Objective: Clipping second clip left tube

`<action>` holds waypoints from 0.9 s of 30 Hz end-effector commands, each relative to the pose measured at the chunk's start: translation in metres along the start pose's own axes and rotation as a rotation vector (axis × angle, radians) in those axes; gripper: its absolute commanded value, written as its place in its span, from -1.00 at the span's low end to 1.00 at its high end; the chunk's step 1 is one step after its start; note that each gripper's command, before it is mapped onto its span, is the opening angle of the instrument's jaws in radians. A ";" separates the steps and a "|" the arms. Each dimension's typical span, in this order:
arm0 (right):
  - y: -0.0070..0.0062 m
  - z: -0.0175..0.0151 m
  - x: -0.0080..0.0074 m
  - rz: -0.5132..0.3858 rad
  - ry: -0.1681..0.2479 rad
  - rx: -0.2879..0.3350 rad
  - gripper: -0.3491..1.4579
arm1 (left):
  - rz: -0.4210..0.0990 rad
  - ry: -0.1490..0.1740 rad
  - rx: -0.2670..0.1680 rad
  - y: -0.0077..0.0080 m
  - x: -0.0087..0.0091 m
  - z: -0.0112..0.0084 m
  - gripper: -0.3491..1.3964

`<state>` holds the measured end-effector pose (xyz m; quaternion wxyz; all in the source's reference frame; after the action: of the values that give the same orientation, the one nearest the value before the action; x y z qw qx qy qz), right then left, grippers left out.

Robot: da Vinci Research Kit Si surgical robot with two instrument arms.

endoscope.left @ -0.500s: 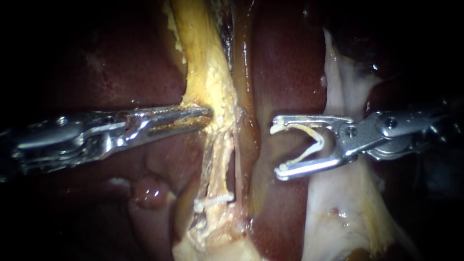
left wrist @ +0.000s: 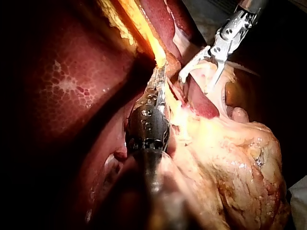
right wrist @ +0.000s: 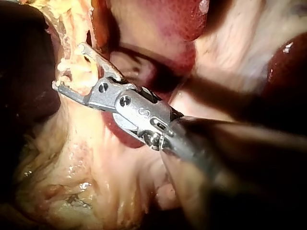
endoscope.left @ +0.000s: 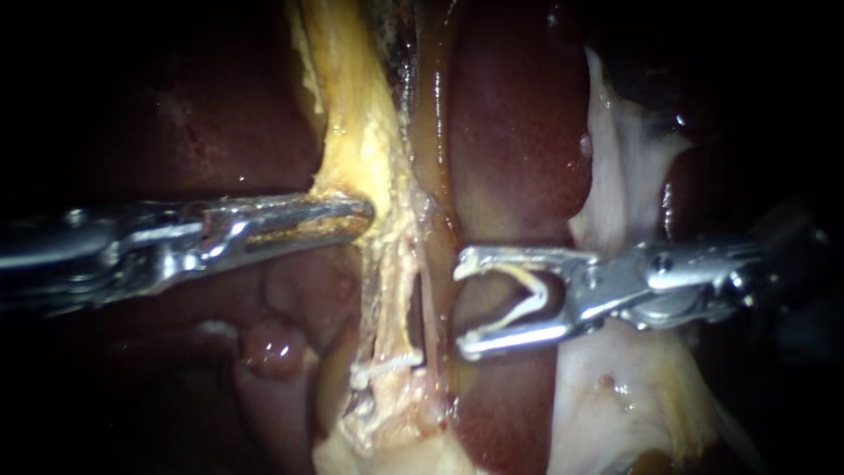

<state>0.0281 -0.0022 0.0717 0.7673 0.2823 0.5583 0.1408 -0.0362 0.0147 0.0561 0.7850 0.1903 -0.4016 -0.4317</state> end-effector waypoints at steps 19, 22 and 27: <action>0.0025 0.0062 -0.0035 0.023 -0.023 0.062 0.02 | 0.006 -0.022 -0.009 -0.0012 -0.0009 -0.0019 -1.00; 0.0017 0.0065 -0.0029 0.023 0.010 0.105 0.01 | 0.007 -0.022 -0.009 -0.0012 -0.0009 -0.0019 -1.00; 0.0005 0.0072 -0.0012 0.019 0.060 0.164 -0.01 | 0.007 -0.022 -0.010 -0.0012 -0.0008 -0.0019 -1.00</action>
<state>0.0347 -0.0046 0.0743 0.7198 0.3478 0.5912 0.1066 -0.0356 0.0146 0.0538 0.7828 0.1802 -0.4088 -0.4331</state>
